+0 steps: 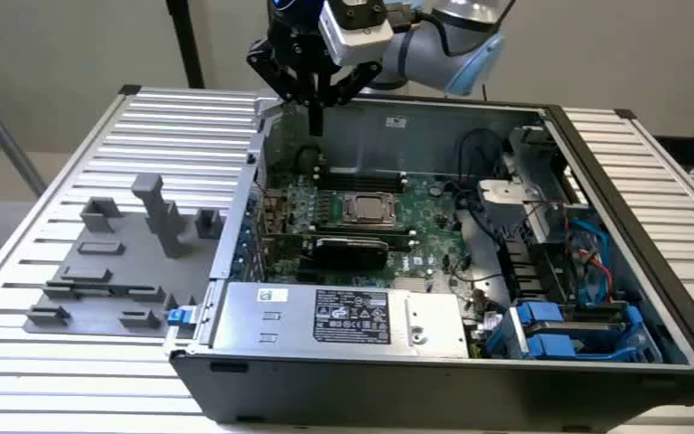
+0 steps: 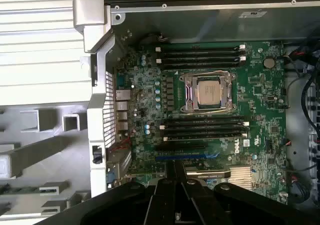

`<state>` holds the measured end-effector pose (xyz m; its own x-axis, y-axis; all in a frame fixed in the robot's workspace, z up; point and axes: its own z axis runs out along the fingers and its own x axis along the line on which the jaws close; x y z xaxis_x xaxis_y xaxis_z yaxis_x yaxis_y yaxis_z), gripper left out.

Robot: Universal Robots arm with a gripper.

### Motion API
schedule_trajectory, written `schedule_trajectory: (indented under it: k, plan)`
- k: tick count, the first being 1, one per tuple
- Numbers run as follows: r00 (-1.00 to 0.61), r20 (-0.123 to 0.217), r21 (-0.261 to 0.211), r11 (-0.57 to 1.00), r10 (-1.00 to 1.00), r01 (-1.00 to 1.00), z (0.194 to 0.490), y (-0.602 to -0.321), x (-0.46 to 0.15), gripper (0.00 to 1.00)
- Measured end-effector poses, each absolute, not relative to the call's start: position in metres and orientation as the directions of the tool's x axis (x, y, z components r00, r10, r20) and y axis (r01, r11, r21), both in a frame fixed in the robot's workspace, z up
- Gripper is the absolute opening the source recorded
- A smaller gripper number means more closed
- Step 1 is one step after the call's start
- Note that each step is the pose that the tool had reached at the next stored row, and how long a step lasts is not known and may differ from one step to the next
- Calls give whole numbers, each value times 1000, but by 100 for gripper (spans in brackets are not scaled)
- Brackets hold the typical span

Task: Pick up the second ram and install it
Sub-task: 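Reach for the second ram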

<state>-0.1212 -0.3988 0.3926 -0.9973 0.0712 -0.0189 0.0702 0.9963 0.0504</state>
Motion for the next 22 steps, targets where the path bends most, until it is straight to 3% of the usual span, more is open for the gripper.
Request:
schedule_trajectory:
  k: [22]
  plan:
    - [-997,-19,51,996,71,70,393,-404,-150,11]
